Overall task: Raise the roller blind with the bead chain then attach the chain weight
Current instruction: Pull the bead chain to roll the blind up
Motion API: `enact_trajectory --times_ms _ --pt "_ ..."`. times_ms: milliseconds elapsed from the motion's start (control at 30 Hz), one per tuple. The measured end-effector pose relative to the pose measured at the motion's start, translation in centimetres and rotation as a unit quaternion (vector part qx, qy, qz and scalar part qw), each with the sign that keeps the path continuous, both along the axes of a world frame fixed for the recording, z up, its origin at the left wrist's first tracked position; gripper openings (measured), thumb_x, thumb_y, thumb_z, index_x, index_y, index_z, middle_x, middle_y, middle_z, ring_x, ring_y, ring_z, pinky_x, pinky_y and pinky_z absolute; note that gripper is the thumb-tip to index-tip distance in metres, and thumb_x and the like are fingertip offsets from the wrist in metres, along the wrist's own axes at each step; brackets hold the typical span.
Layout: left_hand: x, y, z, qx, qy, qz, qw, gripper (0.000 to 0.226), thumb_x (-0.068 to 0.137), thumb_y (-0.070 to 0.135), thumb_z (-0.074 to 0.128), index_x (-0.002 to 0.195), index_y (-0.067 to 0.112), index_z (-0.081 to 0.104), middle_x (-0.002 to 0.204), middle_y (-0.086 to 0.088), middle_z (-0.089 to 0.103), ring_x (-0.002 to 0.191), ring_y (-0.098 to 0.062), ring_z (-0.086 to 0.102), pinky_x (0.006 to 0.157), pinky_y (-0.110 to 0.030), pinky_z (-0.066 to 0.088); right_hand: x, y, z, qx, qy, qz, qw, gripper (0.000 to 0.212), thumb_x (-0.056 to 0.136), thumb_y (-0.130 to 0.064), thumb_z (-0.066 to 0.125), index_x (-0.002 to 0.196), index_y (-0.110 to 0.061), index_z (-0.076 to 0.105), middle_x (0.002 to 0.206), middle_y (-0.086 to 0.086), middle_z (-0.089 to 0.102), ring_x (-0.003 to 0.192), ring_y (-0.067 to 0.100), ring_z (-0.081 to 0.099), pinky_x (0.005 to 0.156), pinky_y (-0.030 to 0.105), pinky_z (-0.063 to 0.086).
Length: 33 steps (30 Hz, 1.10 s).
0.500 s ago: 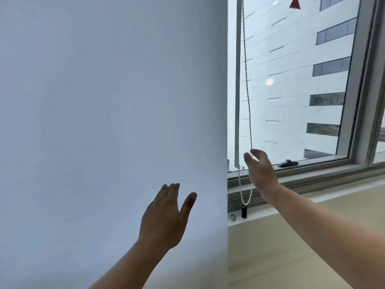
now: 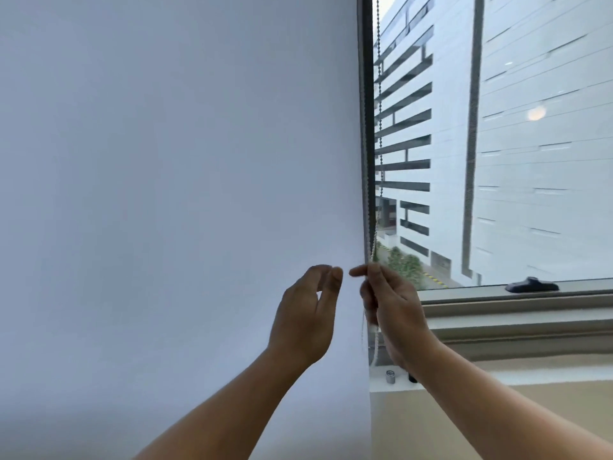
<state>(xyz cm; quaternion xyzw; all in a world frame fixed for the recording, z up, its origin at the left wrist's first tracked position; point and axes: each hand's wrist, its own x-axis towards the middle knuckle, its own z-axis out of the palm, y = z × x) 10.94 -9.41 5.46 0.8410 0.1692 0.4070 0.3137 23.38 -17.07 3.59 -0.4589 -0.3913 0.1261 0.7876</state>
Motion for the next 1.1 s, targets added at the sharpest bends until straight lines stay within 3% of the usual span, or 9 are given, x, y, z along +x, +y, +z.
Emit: enact_trajectory --times_ms 133,267,433,500,567,667,833,933,1100 --pt "2.1 -1.5 4.5 -0.022 -0.045 -0.029 0.998 0.037 0.088 0.07 0.025 0.09 0.046 0.054 0.095 0.017 0.068 0.091 -0.003 0.067 0.082 -0.031 0.057 -0.8 -0.6 -0.6 0.045 -0.001 0.042 0.998 0.03 0.09 -0.035 0.052 0.076 -0.019 0.073 0.047 -0.004 0.03 0.038 0.008 0.022 0.037 0.02 0.018" --pt "3.4 -2.9 7.9 -0.128 -0.12 -0.09 0.98 0.051 0.095 0.062 0.027 0.093 0.027 0.063 0.098 0.006 0.075 0.088 -0.007 0.072 0.077 -0.034 0.058 -1.9 -0.5 -0.8 0.034 -0.012 0.057 0.998 0.03 0.089 -0.035 0.052 0.073 -0.018 0.072 0.046 -0.001 0.029 0.037 0.01 0.021 0.038 0.019 0.018" --pt "3.5 -4.1 10.4 -0.237 -0.157 -0.154 0.946 0.056 0.104 0.051 0.023 0.084 0.014 0.06 0.092 -0.005 0.078 0.077 -0.022 0.075 0.052 -0.026 0.053 -3.4 -0.6 -0.3 -0.001 -0.027 0.061 0.998 0.032 0.091 -0.033 0.051 0.069 -0.021 0.071 0.048 0.005 0.026 0.04 0.012 0.019 0.041 0.023 0.015" --pt "3.4 -4.1 11.2 -0.261 -0.172 -0.153 0.937 0.057 0.104 0.052 0.025 0.071 0.016 0.053 0.069 0.0 0.072 0.053 -0.016 0.065 0.044 -0.023 0.039 -3.9 -0.6 -0.1 -0.014 -0.032 0.062 0.997 0.035 0.095 -0.029 0.05 0.069 -0.022 0.071 0.048 0.005 0.026 0.041 0.012 0.019 0.042 0.025 0.014" --pt "3.3 -4.2 11.7 -0.291 -0.204 -0.15 0.923 0.059 0.103 0.053 0.028 0.057 0.02 0.042 0.05 0.003 0.05 0.04 -0.012 0.038 0.039 -0.02 0.026 -4.3 -0.6 0.0 -0.02 -0.034 0.064 0.997 0.037 0.099 -0.025 0.048 0.069 -0.022 0.07 0.047 0.003 0.026 0.04 0.012 0.019 0.041 0.022 0.015" --pt "3.2 -3.6 11.4 -0.262 -0.233 -0.131 0.927 0.065 0.101 0.056 0.031 0.045 0.023 0.034 0.046 0.005 0.031 0.04 -0.012 0.024 0.042 -0.023 0.021 -5.2 -0.5 0.1 -0.024 -0.03 0.063 0.997 0.033 0.093 -0.032 0.051 0.067 -0.022 0.069 0.047 0.002 0.027 0.04 0.012 0.019 0.041 0.02 0.016" --pt "3.0 -3.2 10.3 -0.259 -0.229 -0.199 0.917 0.066 0.102 0.052 0.037 0.042 0.024 0.031 0.046 0.003 0.027 0.034 -0.01 0.022 0.038 -0.015 0.022 -6.1 -0.7 -0.7 -0.05 -0.032 0.046 0.997 0.038 0.098 -0.027 0.05 0.065 -0.022 0.067 0.048 0.003 0.029 0.04 0.013 0.021 0.042 0.024 0.017" --pt "2.6 -2.9 9.4 -0.269 -0.228 -0.22 0.909 0.068 0.102 0.051 0.037 0.04 0.024 0.032 0.041 0.005 0.028 0.031 -0.009 0.022 0.036 -0.012 0.023 -6.6 -1.2 -1.3 -0.049 -0.03 0.036 0.998 0.032 0.09 -0.037 0.052 0.064 -0.022 0.065 0.05 0.005 0.026 0.043 0.014 0.019 0.043 0.026 0.015" --pt "2.1 -3.5 9.2 -0.274 -0.239 -0.241 0.9 0.062 0.103 0.045 0.04 0.046 0.024 0.03 0.041 0.005 0.026 0.03 -0.007 0.022 0.036 -0.011 0.022 -6.6 -1.8 -2.0 -0.074 -0.111 -0.003 0.991 0.037 0.096 -0.041 0.052 0.065 -0.022 0.063 0.047 -0.005 0.031 0.042 0.013 0.023 0.042 0.023 0.019"
